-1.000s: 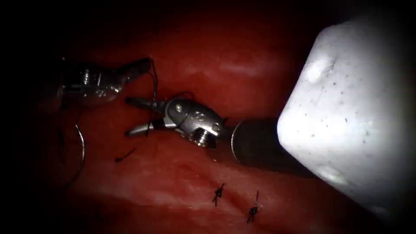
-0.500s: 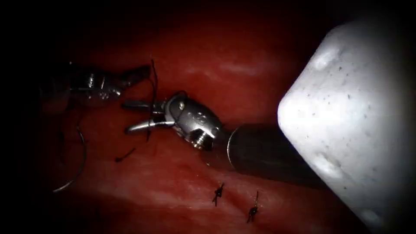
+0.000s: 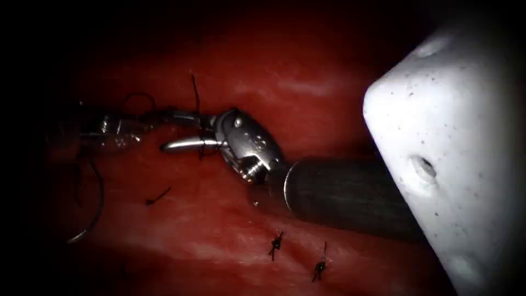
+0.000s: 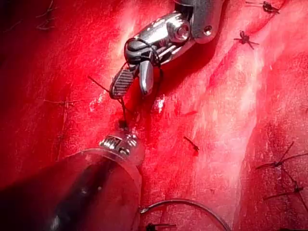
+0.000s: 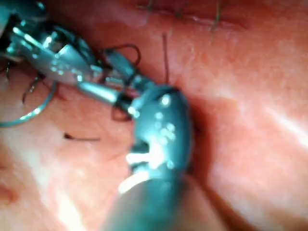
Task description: Wound Closure
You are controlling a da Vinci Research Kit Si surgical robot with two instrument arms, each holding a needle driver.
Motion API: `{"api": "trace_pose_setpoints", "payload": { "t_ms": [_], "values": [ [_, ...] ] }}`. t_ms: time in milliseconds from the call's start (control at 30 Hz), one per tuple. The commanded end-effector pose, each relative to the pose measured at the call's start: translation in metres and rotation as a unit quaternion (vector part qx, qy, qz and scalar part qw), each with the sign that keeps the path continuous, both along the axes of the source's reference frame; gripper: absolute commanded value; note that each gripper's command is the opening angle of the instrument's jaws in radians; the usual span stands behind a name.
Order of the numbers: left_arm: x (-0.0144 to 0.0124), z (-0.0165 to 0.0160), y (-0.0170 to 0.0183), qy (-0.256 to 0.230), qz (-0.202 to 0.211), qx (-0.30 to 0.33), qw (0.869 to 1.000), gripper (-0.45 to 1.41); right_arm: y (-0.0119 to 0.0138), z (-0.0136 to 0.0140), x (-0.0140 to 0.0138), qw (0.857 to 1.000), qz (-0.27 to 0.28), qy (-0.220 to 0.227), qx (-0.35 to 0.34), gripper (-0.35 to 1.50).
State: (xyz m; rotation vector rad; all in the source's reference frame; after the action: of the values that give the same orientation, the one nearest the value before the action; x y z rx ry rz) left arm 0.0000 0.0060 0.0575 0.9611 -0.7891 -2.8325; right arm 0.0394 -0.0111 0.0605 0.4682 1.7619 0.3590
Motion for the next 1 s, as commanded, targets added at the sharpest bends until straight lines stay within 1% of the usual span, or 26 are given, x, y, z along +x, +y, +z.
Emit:
{"api": "trace_pose_setpoints", "payload": {
  "t_ms": [33, 100, 167, 467, 800, 1000],
  "values": [
    [-0.0004, 0.0004, -0.0004, -0.001, -0.001, 0.0, 1.0, -0.45, -0.0007, 0.0005, 0.0008, 1.0, 0.001, -0.001, 0.002, 0.64],
    [-0.0003, 0.0, -0.0012, 0.0, -0.001, -0.002, 1.0, -0.45, -0.0006, 0.0006, 0.0009, 1.0, 0.005, -0.005, 0.003, 0.73],
    [0.0001, -0.0005, -0.0021, -0.002, -0.001, -0.001, 1.0, -0.45, -0.0005, 0.0007, 0.001, 1.0, 0.01, -0.01, 0.004, 0.76],
    [0.0015, -0.0039, -0.0055, 0.0, 0.002, -0.001, 1.0, -0.45, 0.0002, 0.0015, 0.0006, 0.999, 0.037, -0.037, 0.011, 0.76],
    [0.0006, -0.0096, -0.0097, 0.001, -0.002, 0.001, 1.0, -0.45, 0.0002, 0.0022, 0.0004, 0.995, 0.069, -0.07, 0.013, 0.74],
    [0.0002, -0.0116, -0.0109, 0.0, 0.002, 0.0, 1.0, -0.45, -0.0003, 0.0024, 0.0012, 0.994, 0.079, -0.079, 0.012, 0.74]
  ]
}}
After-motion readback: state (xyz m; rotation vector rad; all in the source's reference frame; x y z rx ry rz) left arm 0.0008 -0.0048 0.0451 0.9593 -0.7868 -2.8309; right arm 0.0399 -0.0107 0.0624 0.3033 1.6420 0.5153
